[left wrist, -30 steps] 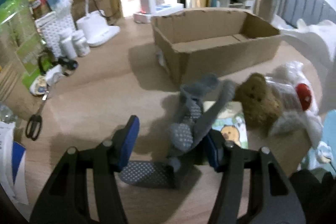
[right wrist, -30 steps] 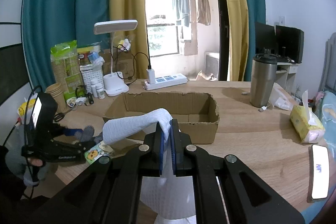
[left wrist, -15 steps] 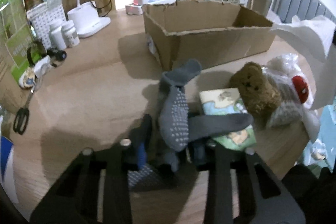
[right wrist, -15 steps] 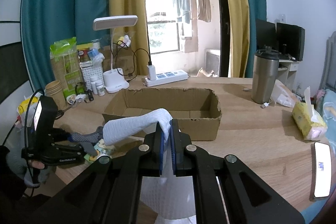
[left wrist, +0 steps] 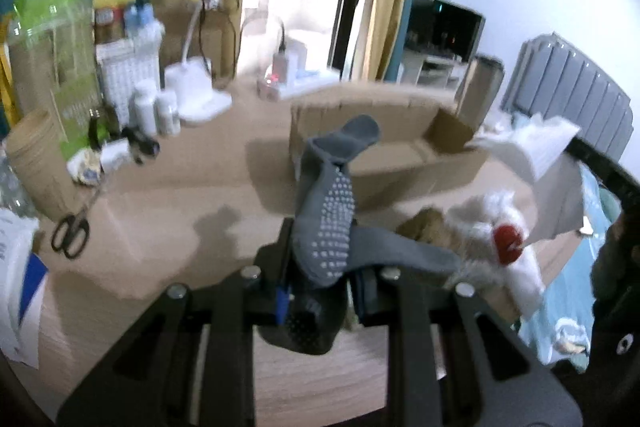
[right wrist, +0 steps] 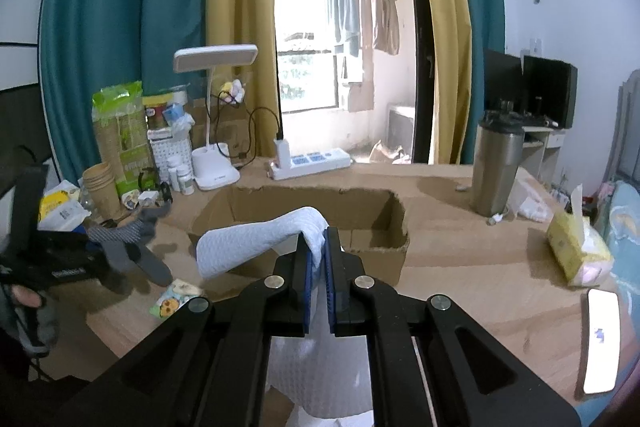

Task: Organize soft objects
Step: 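Carry the grey socks and white towel over the cardboard box with both tools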

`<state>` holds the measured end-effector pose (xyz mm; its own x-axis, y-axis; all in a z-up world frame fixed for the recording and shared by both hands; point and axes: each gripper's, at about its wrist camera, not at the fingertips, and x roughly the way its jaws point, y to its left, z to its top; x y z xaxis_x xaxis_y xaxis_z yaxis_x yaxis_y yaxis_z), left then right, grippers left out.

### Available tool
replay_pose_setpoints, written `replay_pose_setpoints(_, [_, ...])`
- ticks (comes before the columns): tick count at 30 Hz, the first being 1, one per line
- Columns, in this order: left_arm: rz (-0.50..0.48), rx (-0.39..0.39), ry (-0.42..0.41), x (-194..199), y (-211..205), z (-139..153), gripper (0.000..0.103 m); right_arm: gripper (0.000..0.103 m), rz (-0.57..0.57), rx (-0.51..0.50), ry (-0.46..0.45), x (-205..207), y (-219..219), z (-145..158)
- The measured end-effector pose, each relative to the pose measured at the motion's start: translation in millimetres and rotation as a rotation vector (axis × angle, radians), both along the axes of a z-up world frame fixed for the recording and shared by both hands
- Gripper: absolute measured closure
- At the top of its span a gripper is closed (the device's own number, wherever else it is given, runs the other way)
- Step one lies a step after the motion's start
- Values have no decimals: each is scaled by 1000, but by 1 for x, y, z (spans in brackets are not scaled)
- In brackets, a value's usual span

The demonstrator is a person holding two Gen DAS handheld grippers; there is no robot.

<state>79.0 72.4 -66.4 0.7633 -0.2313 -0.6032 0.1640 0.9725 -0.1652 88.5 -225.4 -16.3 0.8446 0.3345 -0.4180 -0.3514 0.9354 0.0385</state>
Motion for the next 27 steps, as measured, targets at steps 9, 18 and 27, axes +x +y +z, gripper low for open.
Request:
replay_pose_setpoints(9, [-46, -48, -93, 35, -18, 32, 78, 96, 18, -9, -40, 20, -8, 18])
replay_pose_setpoints(18, [-46, -36, -100, 84, -40, 27, 78, 96, 39, -29, -68, 58, -4, 27])
replay_pose_setpoints(27, [-64, -23, -23, 131, -39, 3, 78, 96, 62, -10, -62, 105, -3, 30])
